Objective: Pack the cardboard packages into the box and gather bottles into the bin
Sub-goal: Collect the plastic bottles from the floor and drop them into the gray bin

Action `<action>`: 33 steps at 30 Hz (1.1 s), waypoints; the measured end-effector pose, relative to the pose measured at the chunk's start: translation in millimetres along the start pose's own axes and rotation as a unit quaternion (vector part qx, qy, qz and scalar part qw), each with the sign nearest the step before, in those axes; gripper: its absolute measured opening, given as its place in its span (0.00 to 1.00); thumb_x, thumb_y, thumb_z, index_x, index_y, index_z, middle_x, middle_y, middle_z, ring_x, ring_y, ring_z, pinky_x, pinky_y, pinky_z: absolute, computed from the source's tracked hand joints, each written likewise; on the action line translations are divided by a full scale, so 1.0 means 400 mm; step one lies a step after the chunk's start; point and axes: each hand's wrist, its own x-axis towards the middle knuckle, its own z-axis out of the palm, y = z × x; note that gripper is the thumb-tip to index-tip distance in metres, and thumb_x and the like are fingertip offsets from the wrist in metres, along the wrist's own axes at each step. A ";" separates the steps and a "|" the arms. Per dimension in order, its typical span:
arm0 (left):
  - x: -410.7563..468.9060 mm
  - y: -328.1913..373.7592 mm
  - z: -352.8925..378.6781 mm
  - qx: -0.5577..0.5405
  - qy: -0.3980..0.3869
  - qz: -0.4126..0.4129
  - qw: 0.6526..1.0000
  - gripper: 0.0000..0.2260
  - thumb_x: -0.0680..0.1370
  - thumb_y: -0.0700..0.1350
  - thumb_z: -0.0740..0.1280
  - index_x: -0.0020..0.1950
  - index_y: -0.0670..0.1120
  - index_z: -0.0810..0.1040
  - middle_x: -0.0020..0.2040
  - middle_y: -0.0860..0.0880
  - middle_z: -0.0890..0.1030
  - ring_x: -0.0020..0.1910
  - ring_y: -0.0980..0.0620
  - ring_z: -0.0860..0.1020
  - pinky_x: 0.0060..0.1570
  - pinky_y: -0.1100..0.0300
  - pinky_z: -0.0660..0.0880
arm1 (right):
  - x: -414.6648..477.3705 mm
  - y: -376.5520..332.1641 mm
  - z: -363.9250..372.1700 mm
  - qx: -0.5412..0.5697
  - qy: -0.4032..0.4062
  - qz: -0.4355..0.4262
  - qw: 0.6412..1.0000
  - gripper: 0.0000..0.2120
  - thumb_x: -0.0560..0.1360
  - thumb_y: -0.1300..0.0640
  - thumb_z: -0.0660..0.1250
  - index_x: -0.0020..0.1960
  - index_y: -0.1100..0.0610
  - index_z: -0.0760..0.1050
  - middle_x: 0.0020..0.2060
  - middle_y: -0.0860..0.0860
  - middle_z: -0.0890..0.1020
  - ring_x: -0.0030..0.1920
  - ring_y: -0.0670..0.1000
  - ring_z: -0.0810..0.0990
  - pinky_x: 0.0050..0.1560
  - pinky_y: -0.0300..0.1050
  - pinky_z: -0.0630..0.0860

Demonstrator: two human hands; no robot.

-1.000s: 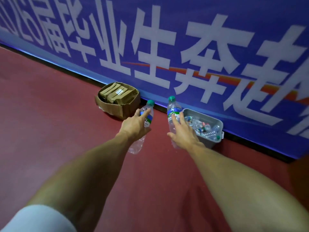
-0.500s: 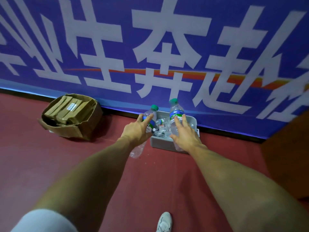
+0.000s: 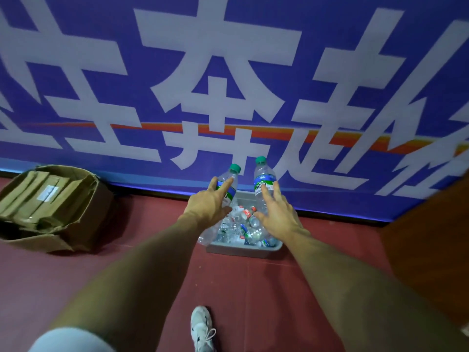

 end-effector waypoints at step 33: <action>0.800 0.106 0.414 -0.018 -0.061 0.029 0.998 0.36 0.81 0.58 0.64 0.80 0.62 0.42 0.82 0.48 0.44 0.72 0.41 0.69 0.60 0.47 0.76 | 0.705 0.433 0.255 0.037 -0.043 0.053 0.997 0.40 0.82 0.46 0.61 0.81 0.49 0.36 0.79 0.55 0.32 0.80 0.60 0.45 0.75 0.59 0.61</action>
